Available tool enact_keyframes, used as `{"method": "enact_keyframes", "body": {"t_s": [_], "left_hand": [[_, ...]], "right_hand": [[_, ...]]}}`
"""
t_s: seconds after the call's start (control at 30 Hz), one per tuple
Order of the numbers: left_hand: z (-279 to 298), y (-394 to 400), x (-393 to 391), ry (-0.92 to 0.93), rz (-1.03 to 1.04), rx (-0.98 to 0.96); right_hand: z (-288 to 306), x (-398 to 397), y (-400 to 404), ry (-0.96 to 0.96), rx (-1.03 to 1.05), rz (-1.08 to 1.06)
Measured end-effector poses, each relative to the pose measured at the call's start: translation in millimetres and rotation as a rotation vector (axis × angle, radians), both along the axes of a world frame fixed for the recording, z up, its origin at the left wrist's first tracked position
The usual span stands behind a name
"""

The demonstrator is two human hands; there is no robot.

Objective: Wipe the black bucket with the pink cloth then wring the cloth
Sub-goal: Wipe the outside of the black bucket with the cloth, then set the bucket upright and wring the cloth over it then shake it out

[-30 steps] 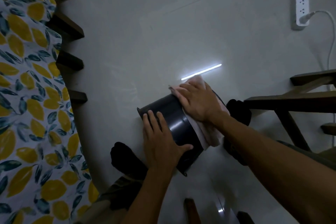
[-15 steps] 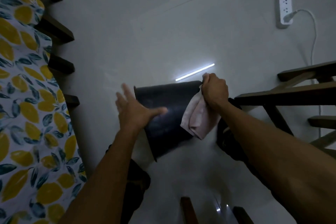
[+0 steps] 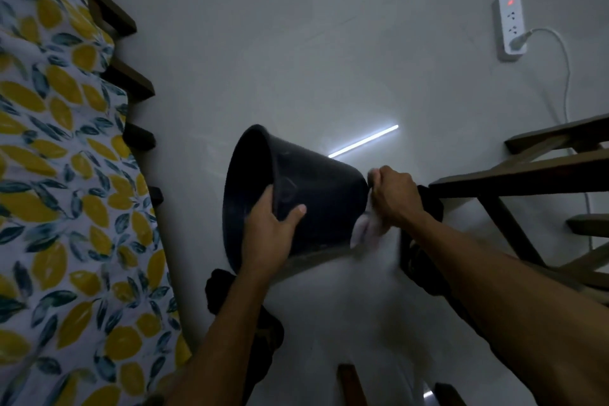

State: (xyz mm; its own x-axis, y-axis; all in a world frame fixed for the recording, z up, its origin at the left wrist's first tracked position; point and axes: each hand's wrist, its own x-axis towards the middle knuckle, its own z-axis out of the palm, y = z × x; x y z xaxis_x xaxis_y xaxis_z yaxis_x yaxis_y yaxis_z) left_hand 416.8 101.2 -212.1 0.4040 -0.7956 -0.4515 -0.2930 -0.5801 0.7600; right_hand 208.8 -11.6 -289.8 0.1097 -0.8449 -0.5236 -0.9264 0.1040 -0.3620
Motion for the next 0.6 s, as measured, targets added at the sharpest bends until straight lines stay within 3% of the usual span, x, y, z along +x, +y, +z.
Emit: {"method": "enact_keyframes", "body": {"t_s": [0.2, 0.43, 0.6], "left_hand": [[-19, 32, -38, -0.574, -0.449, 0.053], [-55, 50, -71, -0.733, -0.625, 0.094], [-79, 62, -90, -0.729, -0.642, 0.208]], "right_hand": [[55, -3, -7, 0.061, 0.091, 0.072], [81, -4, -13, 0.030, -0.009, 0.172], [83, -4, -17, 0.004, -0.029, 0.135]]}}
